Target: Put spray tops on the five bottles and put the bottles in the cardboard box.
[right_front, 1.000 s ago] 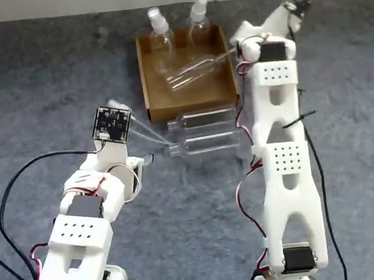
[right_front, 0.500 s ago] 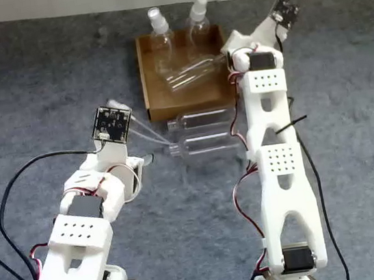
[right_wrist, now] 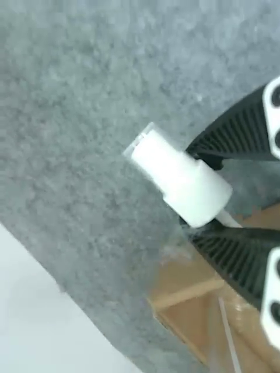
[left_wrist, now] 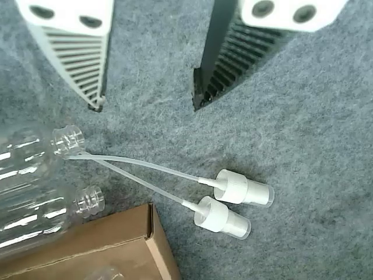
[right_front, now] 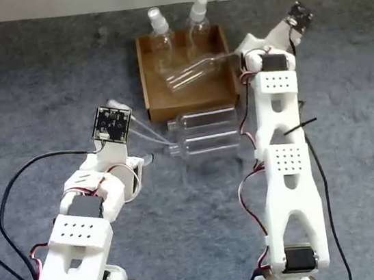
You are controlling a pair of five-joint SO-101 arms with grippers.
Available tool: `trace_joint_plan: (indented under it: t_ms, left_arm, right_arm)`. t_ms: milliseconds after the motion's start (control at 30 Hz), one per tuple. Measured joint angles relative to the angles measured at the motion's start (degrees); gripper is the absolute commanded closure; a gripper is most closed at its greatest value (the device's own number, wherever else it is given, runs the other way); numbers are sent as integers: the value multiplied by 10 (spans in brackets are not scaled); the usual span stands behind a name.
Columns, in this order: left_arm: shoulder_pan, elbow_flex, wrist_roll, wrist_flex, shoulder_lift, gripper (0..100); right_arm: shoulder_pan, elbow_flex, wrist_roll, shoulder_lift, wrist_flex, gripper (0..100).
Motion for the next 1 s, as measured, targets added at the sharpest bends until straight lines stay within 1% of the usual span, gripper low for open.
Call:
trace_joint_plan:
  t_ms: [133,233,300,433,600,700,767,900,1000]
  left_arm:
    - [0,0,0,0,0,811]
    - [0,0,0,0,0,811]
    - [0,0,0,0,0,811]
    - [0,0,0,0,0,811]
    - [0,0,0,0,0,811]
    - [0,0,0,-2,0,811]
    - [0,0,0,-2,0,811]
    - [-19,0,0,-2,0,811]
    - [-18,0,0,-2,0,811]
  right_arm:
    - [21,0,0,-10,50,994]
    - [40,0,0,-48,122,994]
    - [51,0,18,-90,181,994]
    - [59,-1,128,-174,293,994]
    - [55,-1,265,-244,380,994]
    - [73,-1,343,-273,387,994]
    - [96,-1,378,-281,388,995]
    - [143,1,482,-287,388,995]
    - [161,64,537,-320,388,995]
